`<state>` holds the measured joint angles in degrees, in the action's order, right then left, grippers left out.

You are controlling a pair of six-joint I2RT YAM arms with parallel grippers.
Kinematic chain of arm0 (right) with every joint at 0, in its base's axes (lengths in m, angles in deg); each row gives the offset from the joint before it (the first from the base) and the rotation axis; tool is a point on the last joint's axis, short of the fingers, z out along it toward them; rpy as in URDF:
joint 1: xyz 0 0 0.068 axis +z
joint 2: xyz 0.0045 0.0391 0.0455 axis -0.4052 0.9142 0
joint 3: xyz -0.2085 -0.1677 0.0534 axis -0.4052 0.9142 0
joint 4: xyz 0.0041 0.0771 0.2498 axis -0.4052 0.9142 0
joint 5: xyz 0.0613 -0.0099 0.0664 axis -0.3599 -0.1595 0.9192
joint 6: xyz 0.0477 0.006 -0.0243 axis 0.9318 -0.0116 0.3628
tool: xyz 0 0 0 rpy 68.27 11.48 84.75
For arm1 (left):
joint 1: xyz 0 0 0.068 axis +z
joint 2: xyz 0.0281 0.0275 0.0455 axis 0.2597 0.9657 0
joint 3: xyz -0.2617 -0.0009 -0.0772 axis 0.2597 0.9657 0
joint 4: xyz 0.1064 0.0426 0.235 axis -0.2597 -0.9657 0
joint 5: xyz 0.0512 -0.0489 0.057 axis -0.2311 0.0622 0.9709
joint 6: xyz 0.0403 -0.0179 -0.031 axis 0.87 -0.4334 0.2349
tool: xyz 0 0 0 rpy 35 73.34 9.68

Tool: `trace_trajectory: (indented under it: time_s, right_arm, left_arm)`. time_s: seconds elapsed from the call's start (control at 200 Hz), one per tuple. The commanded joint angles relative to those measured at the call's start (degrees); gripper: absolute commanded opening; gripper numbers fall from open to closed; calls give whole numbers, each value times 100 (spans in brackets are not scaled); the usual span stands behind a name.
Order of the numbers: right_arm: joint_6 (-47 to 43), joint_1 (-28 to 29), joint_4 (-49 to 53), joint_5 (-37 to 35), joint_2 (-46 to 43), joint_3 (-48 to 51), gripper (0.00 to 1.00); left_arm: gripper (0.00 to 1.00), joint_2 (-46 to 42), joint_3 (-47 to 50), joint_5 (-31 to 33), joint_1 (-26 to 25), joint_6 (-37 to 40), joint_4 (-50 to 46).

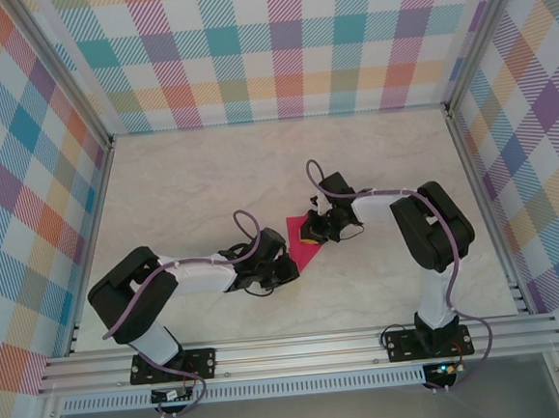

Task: Fold a paper plane with a square sheet of paper (pick it up from the middle)

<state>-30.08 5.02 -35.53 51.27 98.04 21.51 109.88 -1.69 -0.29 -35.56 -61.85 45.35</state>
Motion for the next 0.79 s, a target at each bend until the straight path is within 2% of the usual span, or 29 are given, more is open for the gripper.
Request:
trace_trajectory:
  time_s: [0.0, 0.235, 0.52, 0.79]
  right_arm:
    - [8, 54, 392, -777, 516, 181, 8]
    - [-1, 52, 390, -778, 536, 181, 8]
    - [-3, 51, 389, -751, 545, 168, 8]
    - [-15, 52, 412, -755, 534, 181, 8]
  left_arm:
    - [21, -366, -10, 14, -169, 65, -568]
    - [26, -834, -434, 513, -108, 523, -1047]
    - [23, -215, -775, 273, 61, 771, -625]
    - [20, 160, -687, 138, 130, 631, -409]
